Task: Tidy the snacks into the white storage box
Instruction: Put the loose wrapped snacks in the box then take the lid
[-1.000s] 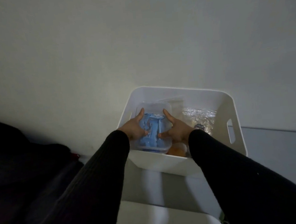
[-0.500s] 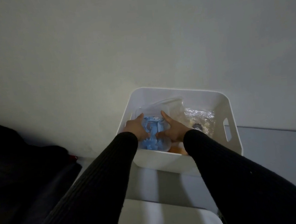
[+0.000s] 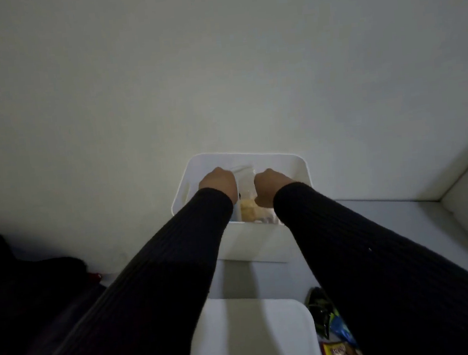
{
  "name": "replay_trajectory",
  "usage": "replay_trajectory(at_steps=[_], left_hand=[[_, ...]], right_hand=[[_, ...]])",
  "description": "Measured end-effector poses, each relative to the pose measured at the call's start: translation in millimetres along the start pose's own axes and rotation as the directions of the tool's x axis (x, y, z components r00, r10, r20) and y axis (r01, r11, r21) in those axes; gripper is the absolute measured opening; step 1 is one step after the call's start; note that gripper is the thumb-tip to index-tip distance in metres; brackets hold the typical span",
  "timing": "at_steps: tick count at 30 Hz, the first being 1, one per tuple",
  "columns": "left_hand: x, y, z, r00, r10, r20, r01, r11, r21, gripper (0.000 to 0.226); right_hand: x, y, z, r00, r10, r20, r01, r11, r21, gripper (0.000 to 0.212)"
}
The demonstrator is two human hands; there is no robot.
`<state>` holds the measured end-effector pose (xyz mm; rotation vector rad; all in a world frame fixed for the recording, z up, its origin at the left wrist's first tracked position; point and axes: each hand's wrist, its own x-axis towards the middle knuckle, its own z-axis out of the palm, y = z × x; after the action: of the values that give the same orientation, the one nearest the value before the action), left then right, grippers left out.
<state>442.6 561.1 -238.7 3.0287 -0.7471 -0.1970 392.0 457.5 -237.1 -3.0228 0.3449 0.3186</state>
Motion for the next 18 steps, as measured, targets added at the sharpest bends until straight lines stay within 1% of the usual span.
replay_trajectory(at_steps=[3,5,7,9,11,14,16,18], left_hand=[[-23.1,22.3,-13.0,0.998,0.035,-0.061,-0.036,0.999,-0.006,0.022],[-42.5,39.2,-17.0,0.995,0.045,-0.093,-0.049,0.998,-0.035,0.019],[-63.4,58.2,-12.2,0.99,0.065,-0.124,-0.074,0.995,-0.069,0.019],[-85.3,78.1,4.7,0.983,0.078,-0.165,-0.102,0.985,-0.14,0.023],[-110.0,97.2,32.9,0.972,0.069,-0.225,-0.133,0.951,-0.28,0.027],[-155.4,124.7,87.3,0.953,0.05,-0.298,-0.198,0.847,-0.493,0.042],[-185.6,142.9,127.4,0.952,0.051,-0.3,-0.225,0.782,-0.582,0.051],[-213.5,159.4,165.3,0.963,0.071,-0.258,-0.226,0.731,-0.643,0.065]], right_hand=[[-30.4,14.2,-16.3,0.997,0.004,-0.083,-0.009,0.998,-0.063,0.025],[-52.6,26.9,-24.7,0.99,0.01,-0.14,-0.021,0.997,-0.077,0.022],[-73.8,44.3,-25.5,0.981,0.025,-0.192,-0.036,0.998,-0.056,0.015],[-95.4,63.4,-14.4,0.969,0.039,-0.245,-0.042,0.999,-0.009,0.022],[-118.6,84.7,9.1,0.954,0.035,-0.298,-0.013,0.997,0.076,0.02],[-160.9,116.3,62.7,0.921,0.027,-0.388,0.07,0.97,0.233,0.034],[-191.3,135.5,105.6,0.894,0.042,-0.445,0.111,0.944,0.312,0.041],[-218.2,151.5,150.9,0.891,0.058,-0.449,0.134,0.914,0.384,0.053]])
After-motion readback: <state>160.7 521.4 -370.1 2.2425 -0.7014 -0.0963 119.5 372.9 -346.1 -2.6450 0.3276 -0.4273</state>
